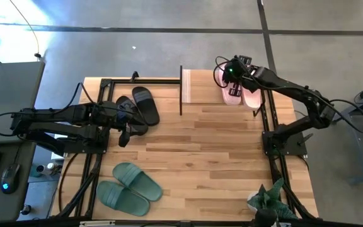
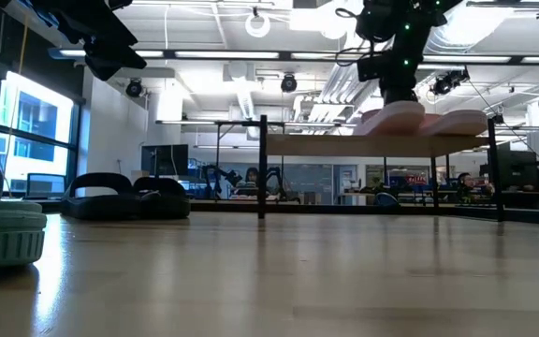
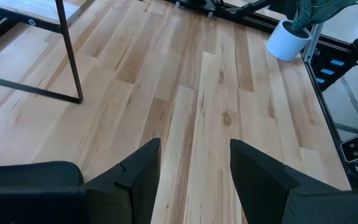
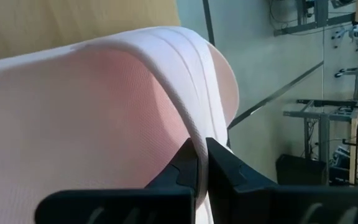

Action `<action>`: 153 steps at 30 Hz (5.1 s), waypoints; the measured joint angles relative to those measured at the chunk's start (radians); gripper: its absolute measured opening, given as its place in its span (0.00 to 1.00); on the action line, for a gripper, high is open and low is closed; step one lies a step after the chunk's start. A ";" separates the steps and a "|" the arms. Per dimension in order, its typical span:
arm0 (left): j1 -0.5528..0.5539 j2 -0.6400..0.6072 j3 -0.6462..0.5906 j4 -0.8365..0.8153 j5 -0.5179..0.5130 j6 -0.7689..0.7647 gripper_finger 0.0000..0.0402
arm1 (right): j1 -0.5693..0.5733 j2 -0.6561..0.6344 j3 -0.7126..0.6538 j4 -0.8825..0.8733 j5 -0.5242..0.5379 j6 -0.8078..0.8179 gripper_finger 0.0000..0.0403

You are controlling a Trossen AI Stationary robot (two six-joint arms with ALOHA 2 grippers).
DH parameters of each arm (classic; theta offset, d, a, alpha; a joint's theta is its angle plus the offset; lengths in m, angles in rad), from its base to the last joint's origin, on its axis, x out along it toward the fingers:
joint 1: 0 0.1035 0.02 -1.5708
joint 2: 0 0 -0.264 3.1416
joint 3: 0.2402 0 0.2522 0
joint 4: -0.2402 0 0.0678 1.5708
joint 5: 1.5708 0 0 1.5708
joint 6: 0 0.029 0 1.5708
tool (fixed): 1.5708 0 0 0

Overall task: Pick and place slides into the shelf
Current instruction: Put the pink slide on the shelf, then move the left black slide in front of the shelf

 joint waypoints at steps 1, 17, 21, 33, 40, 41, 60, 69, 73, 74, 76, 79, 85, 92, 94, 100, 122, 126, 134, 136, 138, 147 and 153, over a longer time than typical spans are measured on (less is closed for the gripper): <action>0.000 0.000 0.000 0.000 0.000 0.000 0.44 | 0.000 0.000 0.000 -0.005 0.000 0.001 0.00; 0.000 0.000 0.000 0.000 0.000 0.000 0.44 | 0.000 0.000 0.001 -0.044 -0.054 0.019 0.04; 0.000 0.000 0.000 0.000 0.000 0.000 0.44 | 0.000 0.000 0.001 -0.050 -0.056 0.019 0.06; 0.000 0.000 0.000 0.000 0.000 0.000 0.44 | 0.000 0.000 0.001 -0.054 -0.061 0.019 0.21; 0.000 0.000 0.000 0.000 0.000 0.000 0.44 | 0.000 0.000 0.001 -0.054 -0.062 0.026 0.30; 0.000 0.000 0.000 0.000 0.000 0.000 0.44 | 0.000 0.000 0.001 -0.053 -0.062 0.027 0.31; 0.000 0.000 0.000 0.000 0.000 0.000 0.44 | 0.001 -0.024 0.001 -0.081 -0.069 0.075 0.39; 0.000 0.000 0.000 0.000 0.000 0.000 0.44 | 0.003 -0.093 0.001 -0.119 -0.154 0.111 0.39; 0.000 0.000 0.000 0.000 0.000 0.000 0.44 | 0.020 -0.139 0.001 -0.144 -0.160 0.135 0.39; 0.000 0.000 0.000 0.000 0.000 0.000 0.44 | 0.029 -0.153 0.001 -0.154 -0.170 0.139 0.39; 0.000 0.000 0.000 0.000 0.000 0.000 0.44 | 0.049 -0.186 0.001 -0.171 -0.205 0.175 0.39; 0.000 0.000 0.000 0.000 0.000 0.000 0.44 | 0.083 -0.252 0.001 -0.188 -0.320 0.262 0.39; 0.000 0.000 0.000 0.000 0.000 0.000 0.44 | 0.146 -0.429 0.001 -0.153 -0.699 0.462 0.34; 0.000 0.000 0.000 0.000 0.000 0.000 0.44 | 0.188 -0.670 0.001 -0.127 -0.827 0.663 0.20; 0.000 0.000 0.000 0.000 0.000 0.000 0.44 | 0.194 -0.738 0.001 -0.135 -0.827 0.707 0.14; 0.000 0.000 0.000 0.000 0.000 0.000 0.44 | 0.200 -0.917 -0.109 -0.051 -0.836 0.843 0.01; 0.000 0.000 0.000 0.065 -0.011 -0.007 0.44 | 0.200 -1.028 -0.288 0.102 -0.962 0.903 0.00; 0.000 0.012 0.000 0.266 -0.026 -0.196 0.44 | 0.200 -1.029 -0.288 0.089 -0.976 0.922 0.00; 0.000 0.020 0.001 0.634 -0.050 -0.370 0.44 | 0.200 -1.029 -0.288 0.075 -0.968 0.909 0.00; 0.000 0.022 0.000 0.669 -0.051 -0.374 0.44 | 0.200 -1.029 -0.288 0.075 -0.967 0.909 0.00; 0.000 0.022 0.000 0.729 -0.051 -0.382 0.44 | 0.200 -1.029 -0.288 0.075 -0.967 0.909 0.00; 0.000 0.021 0.000 1.033 -0.043 -0.381 0.44 | 0.200 -1.029 -0.288 0.075 -0.967 0.909 0.00; 0.000 0.020 0.067 0.967 -0.074 -0.245 0.44 | 0.200 -1.029 -0.288 0.074 -0.967 0.909 0.00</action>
